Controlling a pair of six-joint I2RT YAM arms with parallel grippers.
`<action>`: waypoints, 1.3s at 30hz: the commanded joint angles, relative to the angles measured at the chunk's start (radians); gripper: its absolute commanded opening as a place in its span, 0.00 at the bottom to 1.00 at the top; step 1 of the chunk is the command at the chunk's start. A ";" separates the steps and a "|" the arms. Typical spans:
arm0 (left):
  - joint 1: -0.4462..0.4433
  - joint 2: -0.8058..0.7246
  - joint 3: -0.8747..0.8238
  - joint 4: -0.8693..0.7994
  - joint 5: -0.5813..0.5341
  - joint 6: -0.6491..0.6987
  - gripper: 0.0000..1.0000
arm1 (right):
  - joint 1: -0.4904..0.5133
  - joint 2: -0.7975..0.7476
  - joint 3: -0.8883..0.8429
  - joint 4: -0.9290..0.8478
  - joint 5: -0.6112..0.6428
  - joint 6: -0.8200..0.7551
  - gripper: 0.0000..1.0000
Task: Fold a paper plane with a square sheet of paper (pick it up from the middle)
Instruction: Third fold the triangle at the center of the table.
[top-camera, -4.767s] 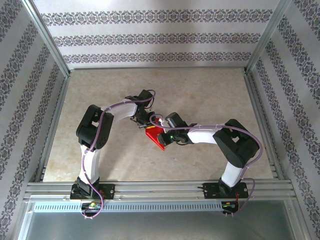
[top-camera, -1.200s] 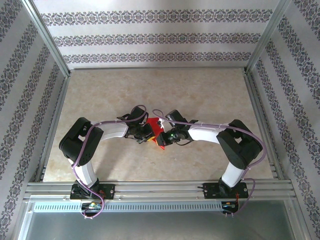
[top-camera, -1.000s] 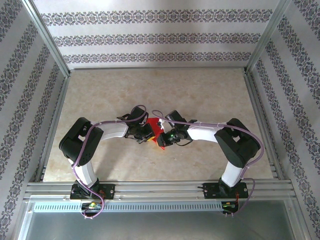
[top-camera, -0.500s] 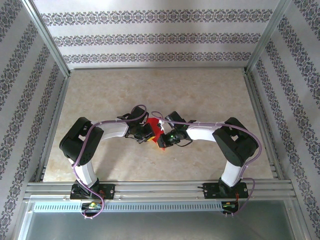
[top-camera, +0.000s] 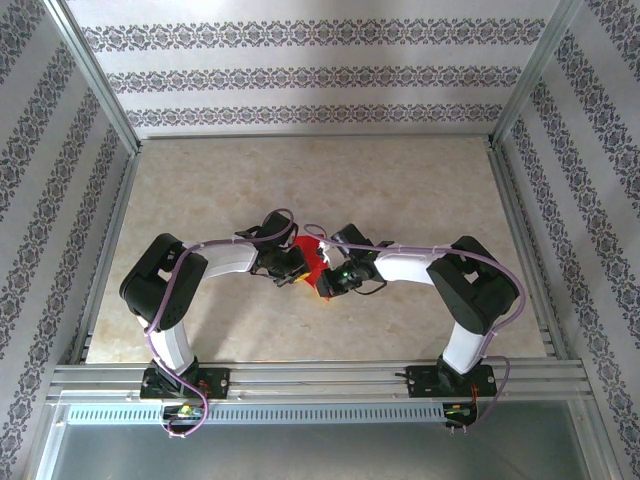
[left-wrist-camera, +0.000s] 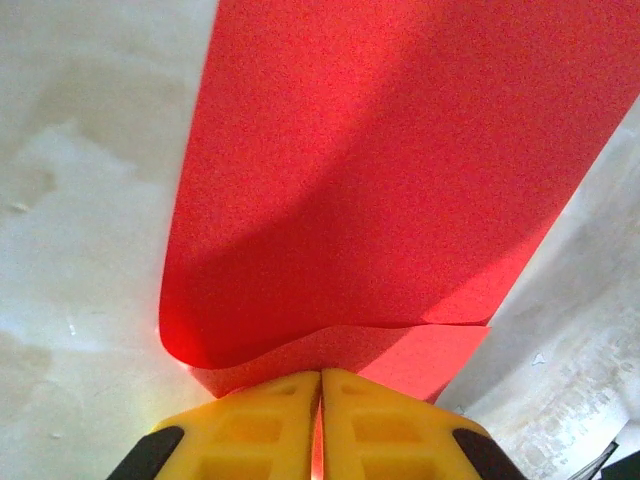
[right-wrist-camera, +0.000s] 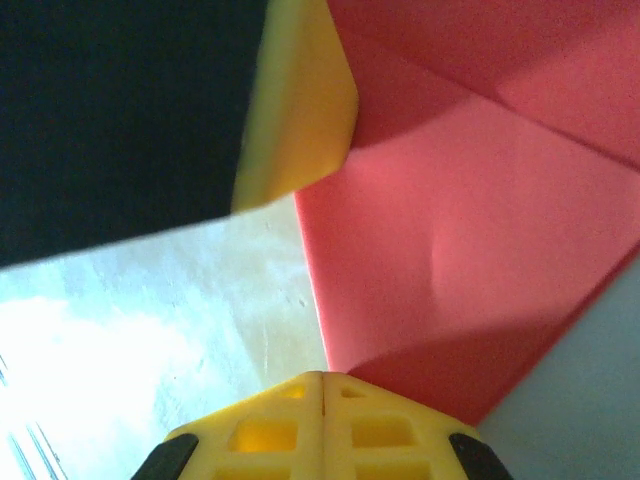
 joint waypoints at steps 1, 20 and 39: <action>-0.009 0.047 -0.007 -0.105 -0.073 0.023 0.12 | 0.004 -0.040 -0.030 -0.069 -0.014 -0.009 0.07; -0.007 0.053 0.011 -0.120 -0.075 0.034 0.11 | 0.000 -0.016 -0.106 -0.089 0.008 -0.023 0.07; -0.008 0.061 0.040 -0.094 -0.046 0.049 0.11 | -0.009 -0.010 -0.003 -0.014 0.005 0.016 0.07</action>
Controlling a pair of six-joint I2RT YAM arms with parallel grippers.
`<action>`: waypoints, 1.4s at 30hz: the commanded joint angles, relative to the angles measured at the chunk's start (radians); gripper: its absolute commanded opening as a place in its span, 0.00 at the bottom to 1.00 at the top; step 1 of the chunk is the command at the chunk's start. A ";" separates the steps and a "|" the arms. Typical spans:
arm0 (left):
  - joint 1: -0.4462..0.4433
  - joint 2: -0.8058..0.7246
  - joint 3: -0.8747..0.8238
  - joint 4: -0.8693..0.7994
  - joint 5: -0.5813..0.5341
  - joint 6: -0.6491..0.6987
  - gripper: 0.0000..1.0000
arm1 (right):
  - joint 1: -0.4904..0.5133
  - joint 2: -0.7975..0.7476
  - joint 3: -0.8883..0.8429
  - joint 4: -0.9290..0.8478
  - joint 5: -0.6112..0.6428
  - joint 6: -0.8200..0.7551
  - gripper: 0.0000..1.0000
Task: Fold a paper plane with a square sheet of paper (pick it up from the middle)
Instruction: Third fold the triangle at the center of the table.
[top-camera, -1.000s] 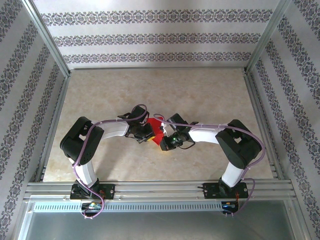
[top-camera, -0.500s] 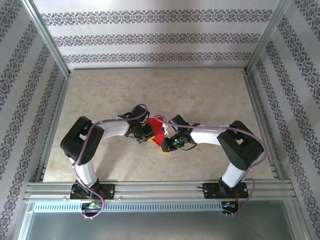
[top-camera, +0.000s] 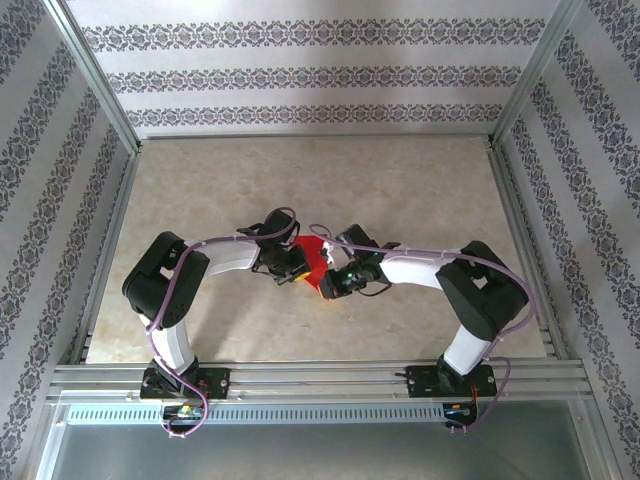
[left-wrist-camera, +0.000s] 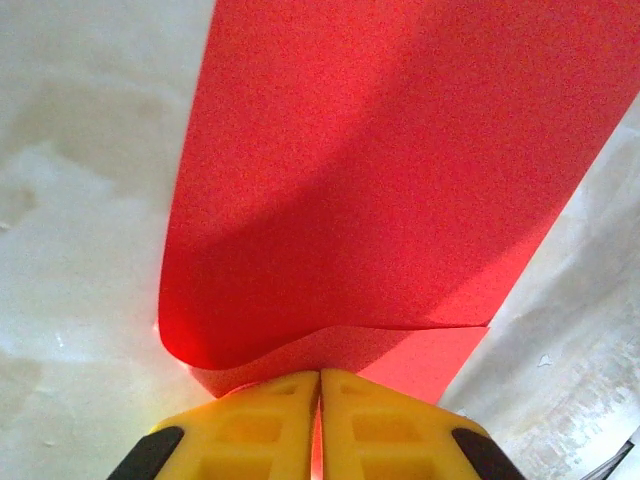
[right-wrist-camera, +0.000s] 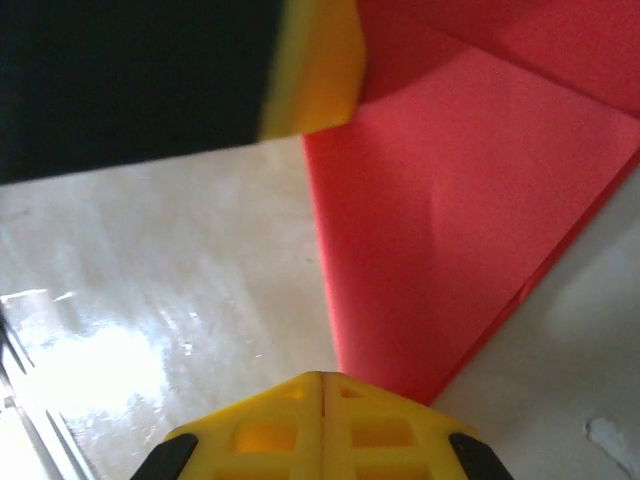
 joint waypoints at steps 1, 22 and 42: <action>-0.009 0.043 0.001 -0.043 -0.041 0.022 0.11 | -0.002 0.037 0.025 -0.002 0.014 0.013 0.07; -0.094 -0.085 -0.059 0.145 -0.038 0.167 0.13 | -0.015 0.077 0.014 -0.086 0.077 0.042 0.06; -0.079 -0.020 -0.080 0.138 -0.096 0.260 0.13 | -0.018 0.088 0.013 -0.128 0.079 0.032 0.06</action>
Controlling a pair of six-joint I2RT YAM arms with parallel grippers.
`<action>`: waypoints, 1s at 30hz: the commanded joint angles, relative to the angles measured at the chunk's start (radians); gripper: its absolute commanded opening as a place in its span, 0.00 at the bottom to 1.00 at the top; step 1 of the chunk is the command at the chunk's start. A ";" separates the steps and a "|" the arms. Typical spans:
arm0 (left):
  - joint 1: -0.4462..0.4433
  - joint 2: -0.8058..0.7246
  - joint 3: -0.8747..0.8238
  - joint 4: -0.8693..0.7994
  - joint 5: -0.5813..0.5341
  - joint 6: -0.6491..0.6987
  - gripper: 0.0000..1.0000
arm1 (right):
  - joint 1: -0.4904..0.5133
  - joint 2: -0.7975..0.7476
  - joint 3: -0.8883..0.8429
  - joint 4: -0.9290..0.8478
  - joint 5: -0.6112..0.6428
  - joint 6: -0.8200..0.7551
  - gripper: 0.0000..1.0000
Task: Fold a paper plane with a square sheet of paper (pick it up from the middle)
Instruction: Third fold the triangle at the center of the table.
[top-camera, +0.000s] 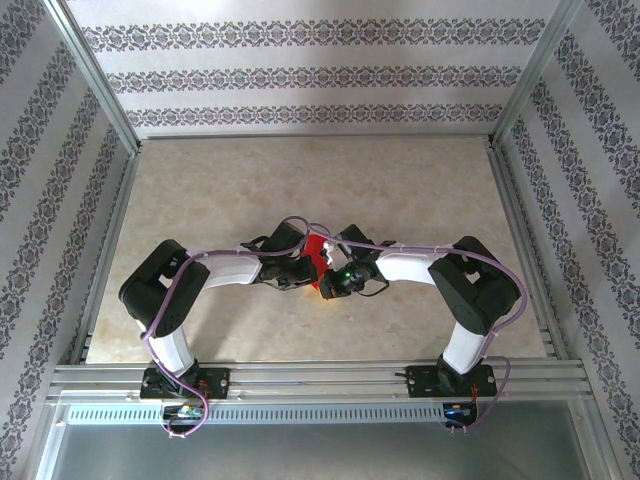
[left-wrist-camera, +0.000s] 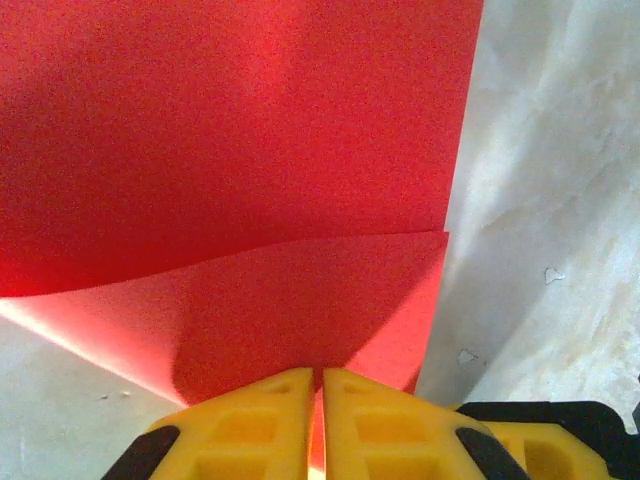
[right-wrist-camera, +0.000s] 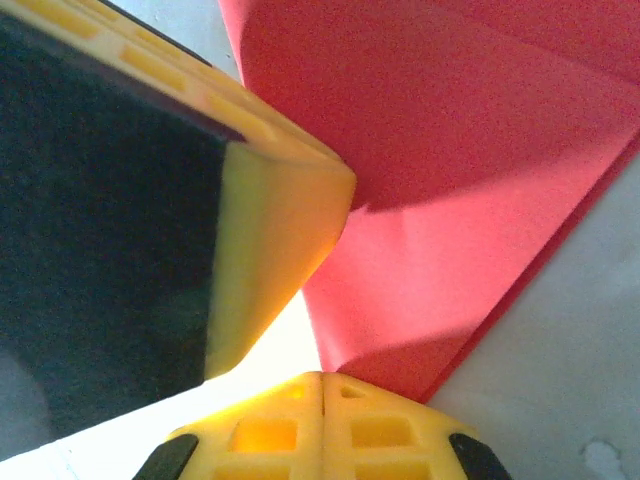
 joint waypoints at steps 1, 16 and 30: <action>0.011 0.032 0.029 -0.048 -0.055 0.073 0.13 | -0.013 0.045 -0.015 -0.110 0.083 -0.017 0.06; 0.188 0.088 0.055 -0.098 -0.017 0.216 0.13 | -0.027 0.039 -0.037 -0.169 0.128 -0.046 0.06; 0.354 0.034 0.104 -0.173 -0.025 0.302 0.14 | -0.027 -0.001 -0.052 -0.102 0.106 -0.027 0.05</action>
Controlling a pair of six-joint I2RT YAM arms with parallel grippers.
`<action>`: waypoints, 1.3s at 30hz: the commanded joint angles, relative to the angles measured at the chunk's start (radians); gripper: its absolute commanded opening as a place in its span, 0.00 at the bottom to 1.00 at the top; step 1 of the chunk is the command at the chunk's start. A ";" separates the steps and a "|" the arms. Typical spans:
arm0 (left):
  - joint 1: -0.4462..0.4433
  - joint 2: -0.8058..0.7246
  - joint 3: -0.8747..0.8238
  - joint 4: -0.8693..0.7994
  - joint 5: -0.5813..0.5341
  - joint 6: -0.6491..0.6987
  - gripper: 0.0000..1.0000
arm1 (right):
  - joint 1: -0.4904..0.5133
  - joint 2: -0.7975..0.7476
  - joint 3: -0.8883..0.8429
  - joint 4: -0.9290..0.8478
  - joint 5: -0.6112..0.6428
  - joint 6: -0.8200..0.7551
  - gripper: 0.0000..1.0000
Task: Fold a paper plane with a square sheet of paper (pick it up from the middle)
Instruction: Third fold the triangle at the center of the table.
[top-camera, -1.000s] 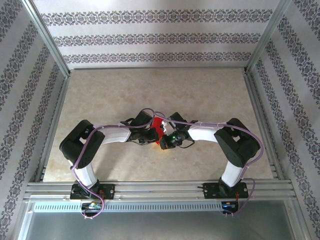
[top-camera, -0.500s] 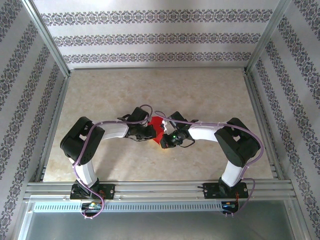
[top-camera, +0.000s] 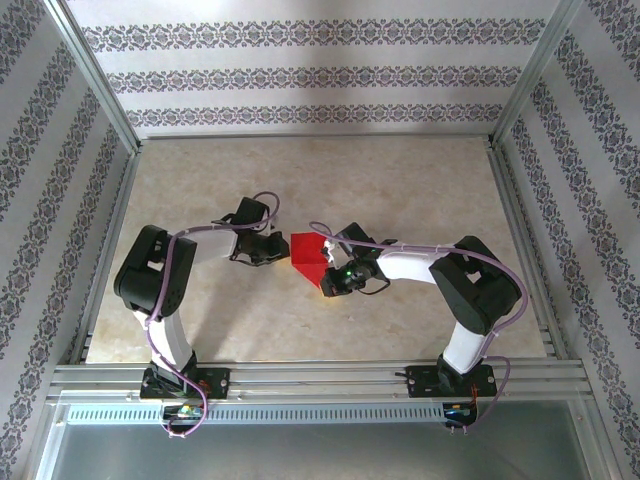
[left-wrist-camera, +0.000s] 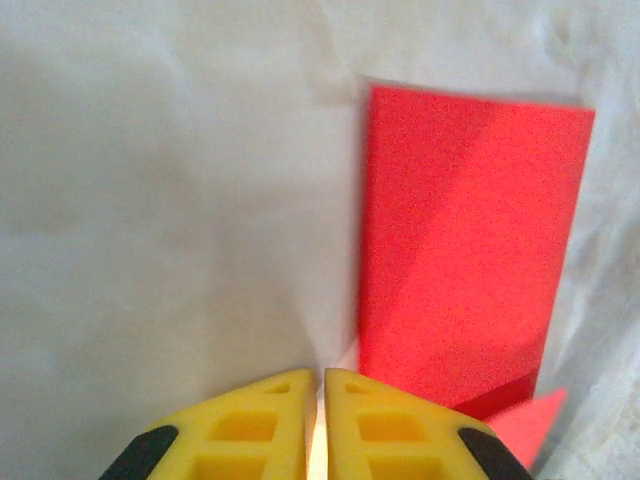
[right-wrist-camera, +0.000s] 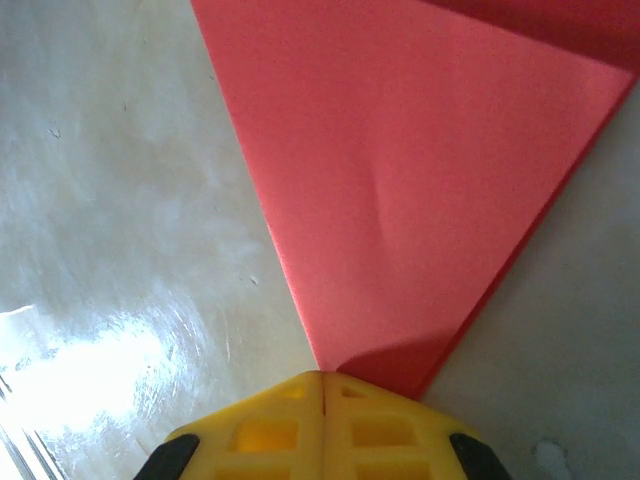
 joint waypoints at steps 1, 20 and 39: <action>0.037 -0.045 0.022 -0.081 -0.124 0.034 0.14 | -0.012 -0.001 -0.050 -0.082 0.076 0.004 0.05; -0.154 -0.253 -0.114 0.110 -0.088 -0.353 0.22 | -0.009 -0.156 -0.002 0.111 0.029 0.149 0.18; -0.277 -0.029 -0.078 0.134 -0.136 -0.405 0.11 | 0.007 0.020 0.084 -0.038 0.058 0.094 0.10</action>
